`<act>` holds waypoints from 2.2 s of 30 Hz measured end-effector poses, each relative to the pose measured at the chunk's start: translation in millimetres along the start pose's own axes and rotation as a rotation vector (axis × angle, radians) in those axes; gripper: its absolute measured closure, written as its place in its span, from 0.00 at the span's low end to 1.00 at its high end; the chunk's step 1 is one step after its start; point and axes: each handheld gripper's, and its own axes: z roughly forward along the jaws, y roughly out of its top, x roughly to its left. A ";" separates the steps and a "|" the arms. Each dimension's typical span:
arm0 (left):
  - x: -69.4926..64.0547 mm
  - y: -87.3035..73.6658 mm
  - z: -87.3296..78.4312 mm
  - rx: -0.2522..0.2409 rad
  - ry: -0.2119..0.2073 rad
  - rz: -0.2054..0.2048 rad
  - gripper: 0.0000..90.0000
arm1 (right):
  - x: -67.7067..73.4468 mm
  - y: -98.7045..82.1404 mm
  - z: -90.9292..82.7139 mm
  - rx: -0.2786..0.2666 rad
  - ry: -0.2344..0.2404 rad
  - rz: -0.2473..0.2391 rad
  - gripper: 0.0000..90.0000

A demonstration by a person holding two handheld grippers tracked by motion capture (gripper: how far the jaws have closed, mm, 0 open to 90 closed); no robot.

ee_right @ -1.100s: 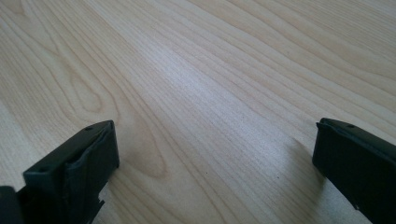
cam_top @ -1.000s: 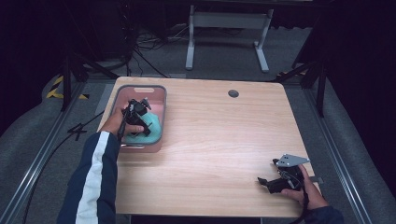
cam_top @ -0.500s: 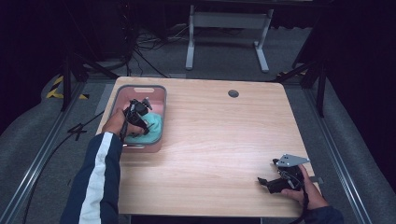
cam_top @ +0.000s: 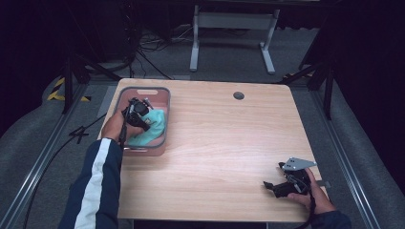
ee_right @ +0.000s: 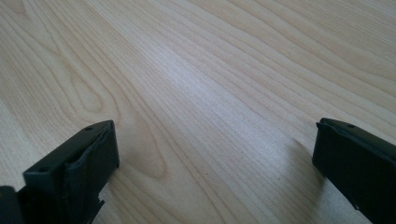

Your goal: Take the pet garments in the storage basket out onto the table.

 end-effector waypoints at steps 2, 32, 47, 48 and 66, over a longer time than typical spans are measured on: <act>1.4 -1.2 -6.3 -0.009 0.004 0.003 0.78 | 0.0 0.0 0.0 0.000 0.000 0.000 0.01; -18.0 -24.6 -104.1 -0.410 0.063 0.038 0.79 | 0.3 -0.4 -0.4 -0.001 -0.002 0.002 0.01; -51.5 -6.7 -128.4 -0.457 0.110 0.133 0.79 | 0.4 -0.6 -0.6 -0.001 -0.003 0.004 0.01; -54.1 -5.3 -129.6 -0.458 0.109 0.140 0.79 | 0.4 -0.6 -0.6 -0.001 -0.003 0.004 0.01; -106.2 31.8 -135.1 -0.470 0.047 0.302 0.79 | 0.4 -0.6 -0.6 -0.001 -0.003 0.004 0.01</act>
